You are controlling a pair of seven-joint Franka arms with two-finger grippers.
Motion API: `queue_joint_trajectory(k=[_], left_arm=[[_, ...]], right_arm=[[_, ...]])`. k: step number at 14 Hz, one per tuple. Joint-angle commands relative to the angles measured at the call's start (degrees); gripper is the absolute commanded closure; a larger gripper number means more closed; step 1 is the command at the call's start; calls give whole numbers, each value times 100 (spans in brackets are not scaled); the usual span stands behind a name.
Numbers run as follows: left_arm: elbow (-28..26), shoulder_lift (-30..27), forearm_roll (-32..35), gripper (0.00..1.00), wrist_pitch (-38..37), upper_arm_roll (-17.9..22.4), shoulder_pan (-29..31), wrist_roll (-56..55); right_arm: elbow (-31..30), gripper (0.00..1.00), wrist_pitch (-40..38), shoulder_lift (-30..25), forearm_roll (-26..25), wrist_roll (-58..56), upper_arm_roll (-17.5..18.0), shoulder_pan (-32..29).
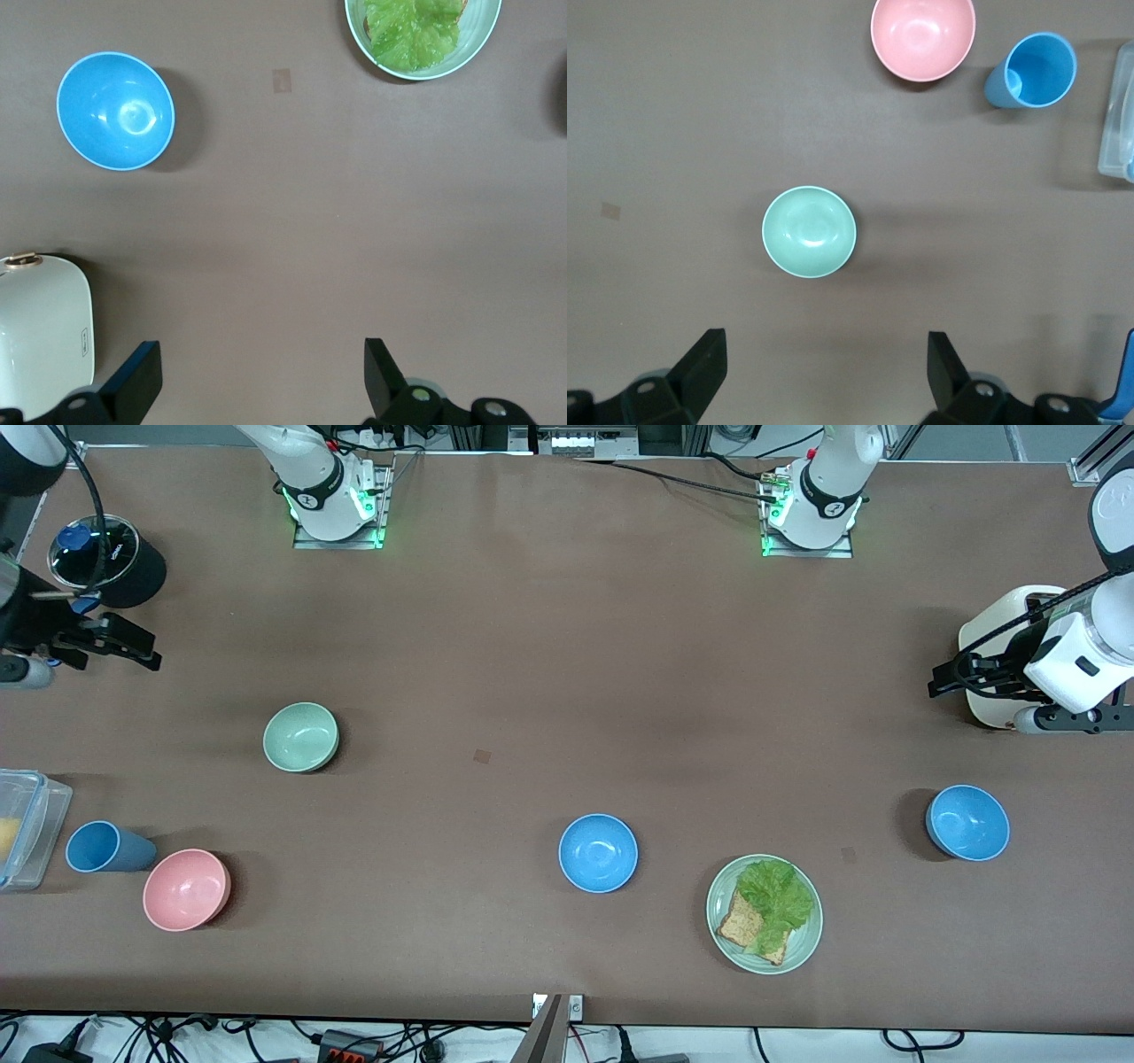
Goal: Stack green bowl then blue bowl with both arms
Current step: 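Reach the right gripper to the green bowl while the left gripper reaches the blue bowl, then grasp the green bowl with the right gripper while the left gripper grasps the blue bowl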
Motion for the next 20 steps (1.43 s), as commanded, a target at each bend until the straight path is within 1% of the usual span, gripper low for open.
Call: queue_joint_trajectory(k=[1,4,6,9,12,13,14,16,17,19,20], left_arm=[[202,94,-60,0,-171,-22,14,-22],[220,138,36,0,-163,-22,-39,-40],[359,401,37,0,-136,13,31,-31],[685,1103,-16,0,-49,40,180,-31],[1211,2007,2,0,223,40,662,56],[1396,2324,1,0,398,22,812,292],[1537,2588,19,0,557,31,822,581],[1906,3037,28,0,751,49,988,1336],[2064,3221,97,0,908,49,1042,1636],[2153,3363,491,0,1181,49,1042,2076],[2153,3416,659,0,1330,49,1077,2252]], right_arm=[[-37,0,92,426,-76,3,6,120],[-46,0,285,1006,-85,12,6,164],[-55,0,382,1550,-85,12,6,208],[-72,0,610,2263,-94,-58,6,269],[-72,0,988,2817,-94,-84,-3,208],[-72,0,1085,2967,-94,-84,-11,208],[-72,0,1155,3081,-94,-84,-20,190],[-90,0,1191,3275,-94,-84,-46,164],[-159,3,1191,3284,-85,-84,-46,112],[-274,42,1191,3285,-76,-76,-46,59],[-318,59,1191,3285,-76,-76,-38,-11]])
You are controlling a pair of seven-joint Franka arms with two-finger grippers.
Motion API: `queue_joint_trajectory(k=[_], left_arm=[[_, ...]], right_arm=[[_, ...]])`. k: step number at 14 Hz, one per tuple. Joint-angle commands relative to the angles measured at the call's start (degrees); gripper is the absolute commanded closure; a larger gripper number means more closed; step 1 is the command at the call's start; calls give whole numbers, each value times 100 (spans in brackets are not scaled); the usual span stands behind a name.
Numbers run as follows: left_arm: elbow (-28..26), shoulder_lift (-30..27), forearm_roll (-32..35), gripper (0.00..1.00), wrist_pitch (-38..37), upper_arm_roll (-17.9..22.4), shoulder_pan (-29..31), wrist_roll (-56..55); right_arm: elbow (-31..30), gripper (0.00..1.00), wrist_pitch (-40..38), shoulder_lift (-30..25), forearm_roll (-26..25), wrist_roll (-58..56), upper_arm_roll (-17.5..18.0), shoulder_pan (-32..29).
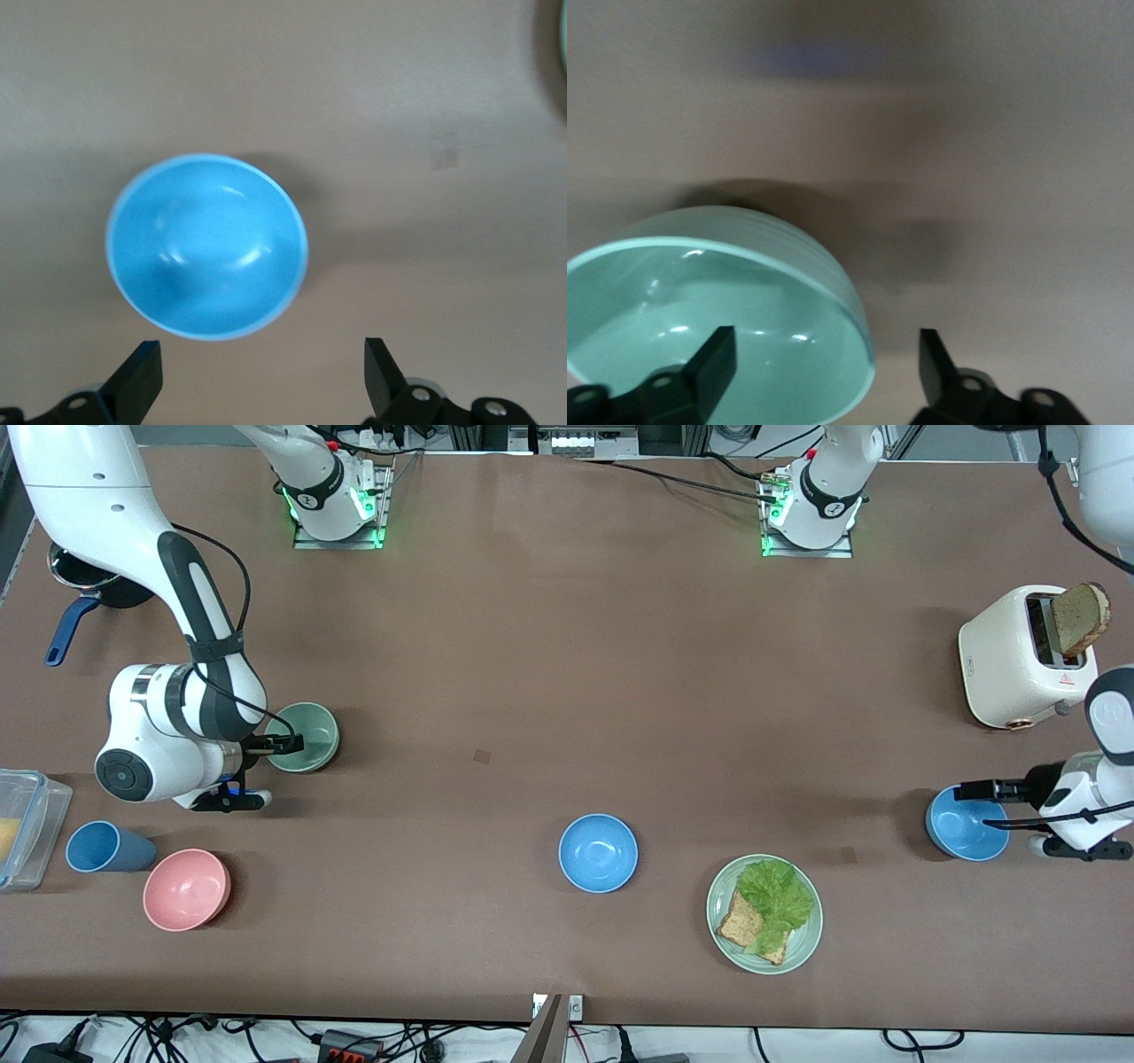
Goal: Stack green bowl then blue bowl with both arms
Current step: 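Grasp the green bowl with the right gripper while the left gripper grasps the blue bowl, then carry the green bowl toward the table middle while the left gripper lifts the blue bowl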
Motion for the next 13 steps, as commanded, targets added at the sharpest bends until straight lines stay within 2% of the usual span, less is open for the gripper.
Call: queue_joint_trajectory(k=[1,2,3,5,8,11,13], left_arm=[[295,200,370,0,223,-27,71,553],[295,243,379,0,434,-27,98,711],[287,287,379,0,592,-27,177,922],[278,428,361,0,708,-27,448,1439],[251,673,370,0,726,-27,555,1750],[278,859,361,0,927,-27,564,1943],[269,920,326,9,972,-36,625,1952]], right_arm=[[-167,76,9,-87,-58,-68,44,-164],[-167,92,18,-78,-24,-68,44,-164],[-176,100,9,-78,-14,-68,53,-164],[-168,100,0,-87,12,-129,88,-138],[-54,100,-79,-148,21,-130,272,160],[297,100,-280,-219,38,-51,780,433],[579,100,-465,-201,204,89,1141,591]])
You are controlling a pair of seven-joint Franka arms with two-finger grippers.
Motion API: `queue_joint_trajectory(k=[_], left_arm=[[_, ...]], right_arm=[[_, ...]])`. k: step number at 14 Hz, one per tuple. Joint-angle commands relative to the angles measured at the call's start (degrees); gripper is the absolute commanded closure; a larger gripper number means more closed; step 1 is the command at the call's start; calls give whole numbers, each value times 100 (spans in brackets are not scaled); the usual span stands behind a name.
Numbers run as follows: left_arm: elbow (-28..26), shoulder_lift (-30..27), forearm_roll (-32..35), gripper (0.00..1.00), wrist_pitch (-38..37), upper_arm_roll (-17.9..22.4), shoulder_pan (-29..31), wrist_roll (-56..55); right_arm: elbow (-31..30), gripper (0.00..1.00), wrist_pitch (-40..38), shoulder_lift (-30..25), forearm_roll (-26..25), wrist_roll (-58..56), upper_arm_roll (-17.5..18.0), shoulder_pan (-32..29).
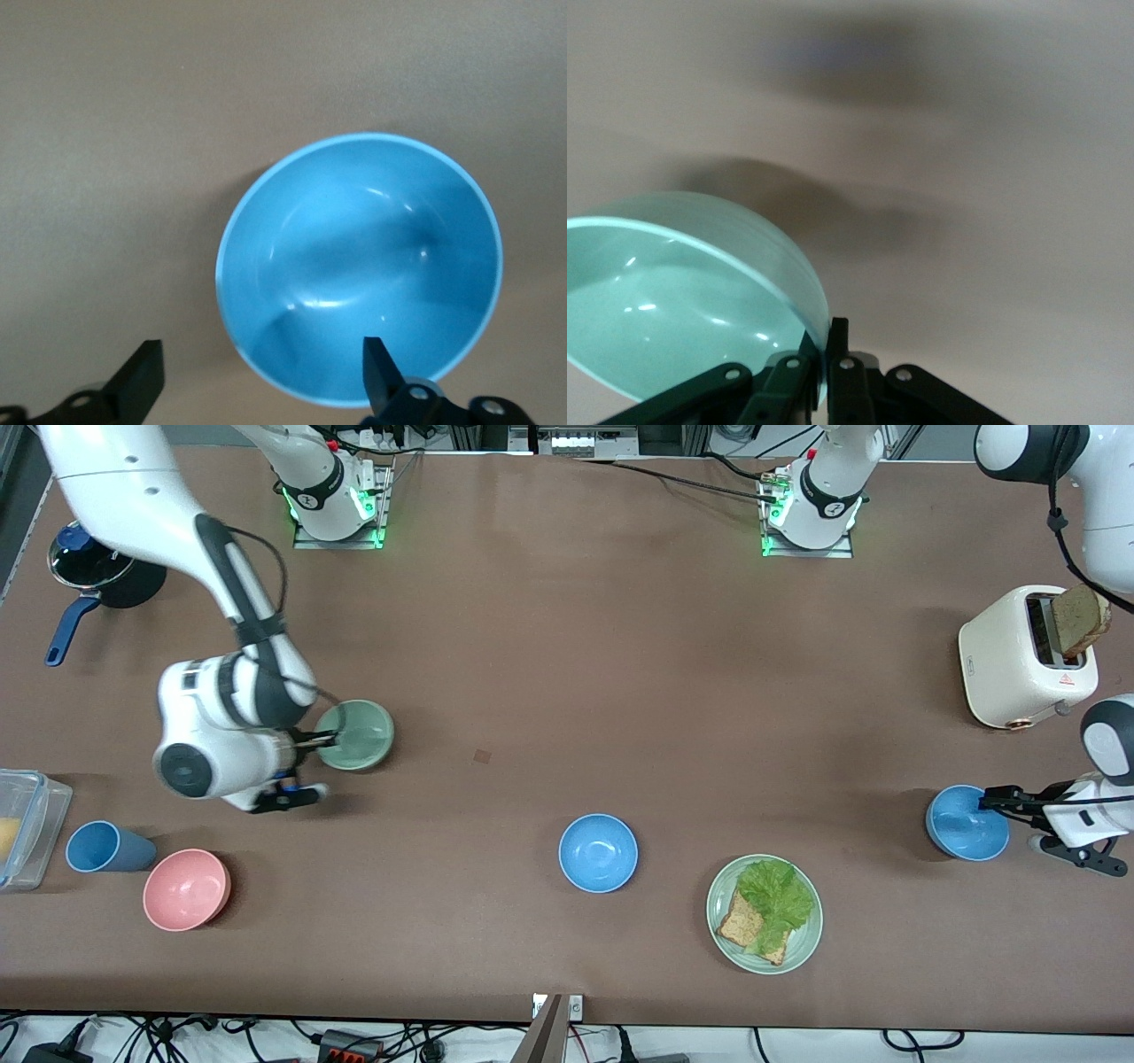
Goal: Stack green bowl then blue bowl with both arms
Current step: 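Carry the green bowl toward the table middle while the left gripper lifts the blue bowl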
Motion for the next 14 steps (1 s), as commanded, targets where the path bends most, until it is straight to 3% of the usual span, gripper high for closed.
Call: queue_joint_trajectory(k=[1,3,7,10,11,14], left_arm=[[177,149,41,15,-4,-42,55,135],[186,202,32,30,74,-94,47,135],[186,255,-64,44,162,-121,21,135],[186,264,-82,65,163,-121,-15,170],[203,264,-91,77,163,-121,-41,318],[204,255,-100,92,154,-138,-120,407]], right_arm=[[322,100,-278,3,332,296,358,282],[331,100,-199,73,579,1068,367,887],[980,100,47,564,632,2450,367,1776],[1263,100,318,855,912,3188,367,2234],[1263,100,511,917,1070,3277,367,2340],[1254,100,724,1075,1379,3409,367,2473]])
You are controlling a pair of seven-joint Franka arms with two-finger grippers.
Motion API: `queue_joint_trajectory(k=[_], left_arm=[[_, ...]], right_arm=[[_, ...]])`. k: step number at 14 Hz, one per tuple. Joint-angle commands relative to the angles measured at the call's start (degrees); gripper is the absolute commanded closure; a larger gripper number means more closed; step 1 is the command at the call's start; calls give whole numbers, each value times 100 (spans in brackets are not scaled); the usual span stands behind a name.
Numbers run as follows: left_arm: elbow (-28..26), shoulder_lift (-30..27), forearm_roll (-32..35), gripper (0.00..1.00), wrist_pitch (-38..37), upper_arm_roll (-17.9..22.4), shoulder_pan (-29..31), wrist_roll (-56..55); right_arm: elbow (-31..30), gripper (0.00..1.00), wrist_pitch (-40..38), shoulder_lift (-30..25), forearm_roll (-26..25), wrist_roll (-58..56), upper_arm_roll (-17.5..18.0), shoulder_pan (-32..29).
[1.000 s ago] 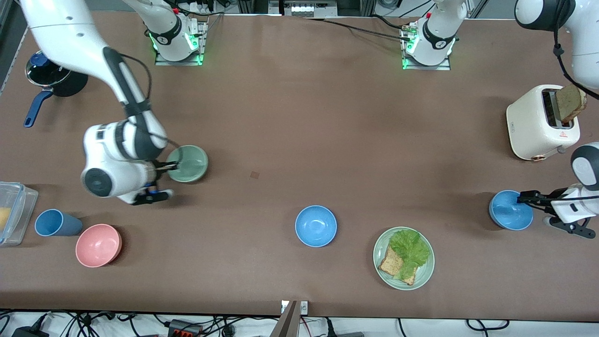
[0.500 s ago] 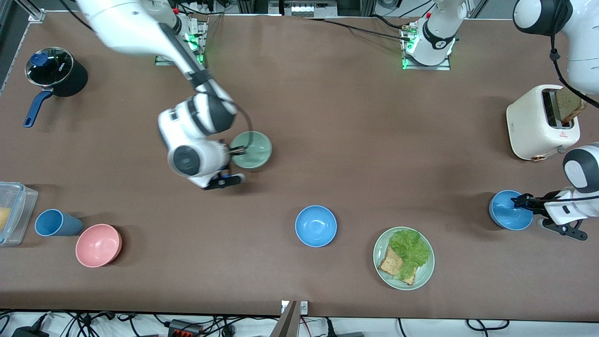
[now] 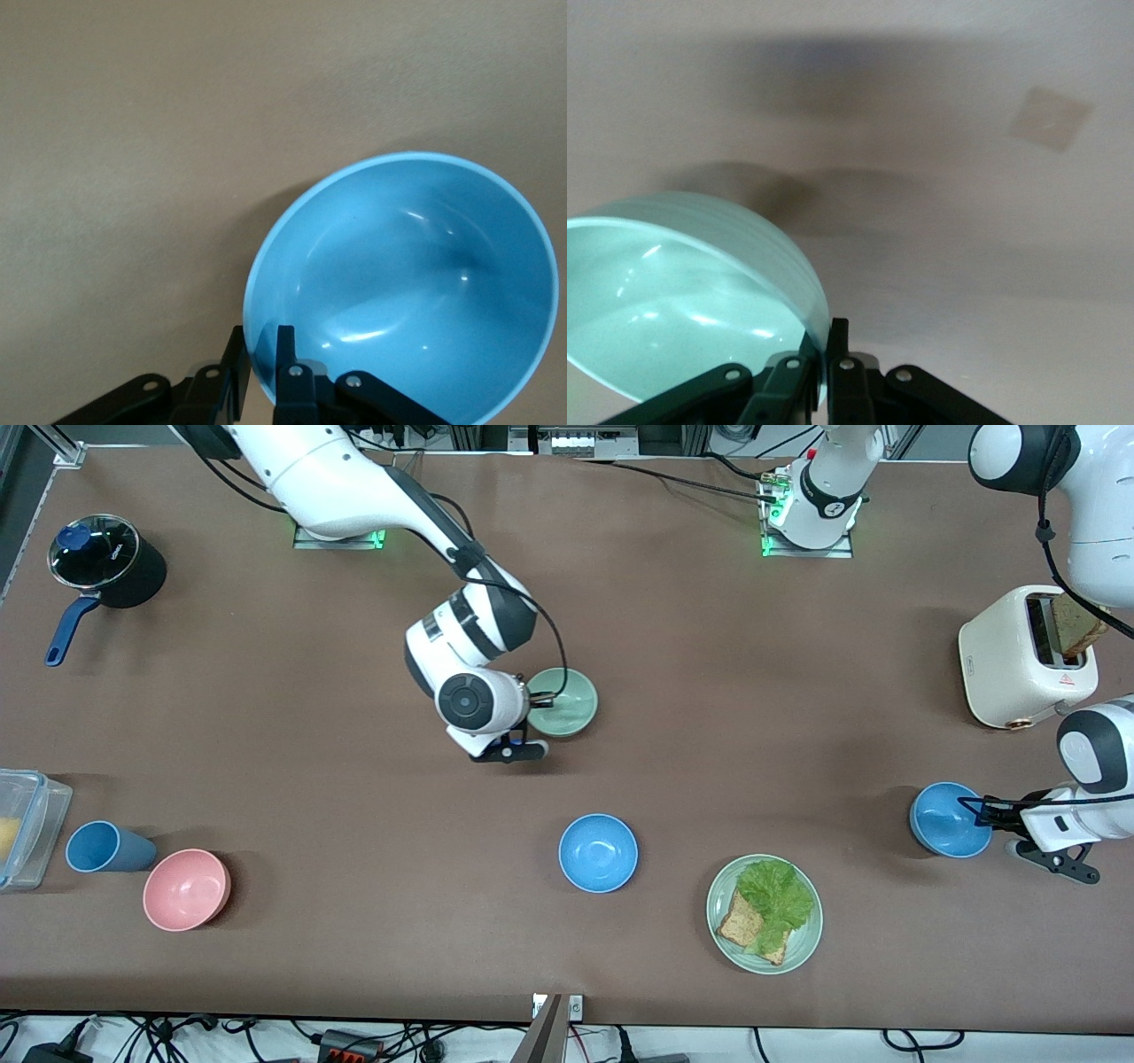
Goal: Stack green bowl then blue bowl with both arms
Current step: 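Carry the green bowl toward the table middle while the left gripper lifts the blue bowl, then release the green bowl with the right gripper while the left gripper carries the blue bowl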
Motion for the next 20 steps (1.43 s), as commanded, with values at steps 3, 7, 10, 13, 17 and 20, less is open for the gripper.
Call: queue_joint_trajectory(k=[3,7,10,13,17,20], left_arm=[[193,52,-54,100,-78,-192,-31,221],[202,-124,-246,100,-568,-543,135,362],[202,-527,-292,100,-1026,-807,197,310],[167,-931,-520,100,-1736,-1141,127,-398],[-78,-1415,-529,100,-2301,-2167,127,-2698],[-342,-1556,-459,100,-2267,-3125,75,-4895]], right_arm=[[169,100,101,192,248,414,-36,130],[186,0,31,123,143,449,-54,131],[195,0,-31,-385,116,441,-115,-9],[195,0,-355,-1080,90,450,-299,-509],[204,0,-523,-1609,-841,326,-546,-1002],[430,0,-567,-1802,-895,-66,-713,-1432]])
